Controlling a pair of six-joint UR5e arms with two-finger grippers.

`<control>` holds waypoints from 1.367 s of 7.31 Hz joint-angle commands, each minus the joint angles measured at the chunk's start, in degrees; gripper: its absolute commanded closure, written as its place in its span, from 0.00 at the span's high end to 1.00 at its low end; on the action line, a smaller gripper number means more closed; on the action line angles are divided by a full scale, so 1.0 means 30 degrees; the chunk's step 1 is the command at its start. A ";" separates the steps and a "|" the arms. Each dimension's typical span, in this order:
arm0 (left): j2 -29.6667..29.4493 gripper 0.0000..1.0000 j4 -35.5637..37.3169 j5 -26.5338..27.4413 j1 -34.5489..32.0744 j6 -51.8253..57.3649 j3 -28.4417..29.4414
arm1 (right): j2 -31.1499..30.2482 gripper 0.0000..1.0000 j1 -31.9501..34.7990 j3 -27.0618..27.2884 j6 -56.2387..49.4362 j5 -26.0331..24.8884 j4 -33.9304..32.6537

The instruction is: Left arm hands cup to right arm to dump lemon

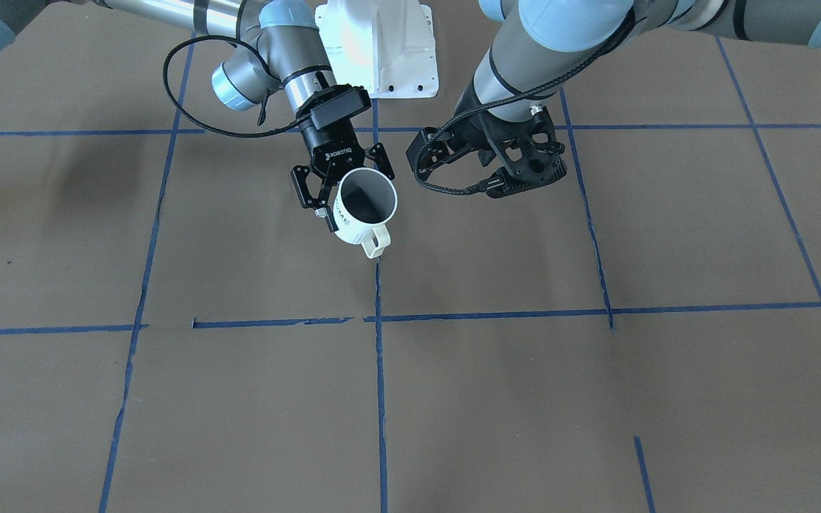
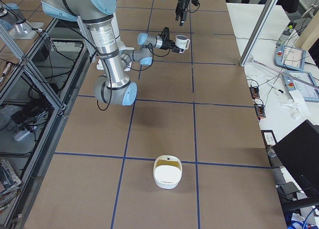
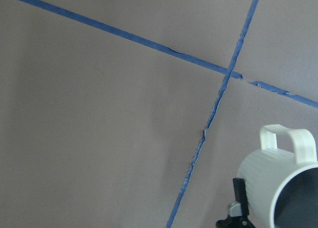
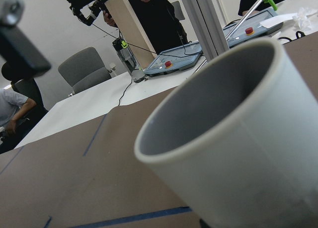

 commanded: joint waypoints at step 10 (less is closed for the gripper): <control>-0.0644 0.51 -0.2190 -0.0002 0.1003 -0.0612 0.1784 | 0.1106 0.37 -0.0426 -0.0016 0.0253 -0.0488 -0.0548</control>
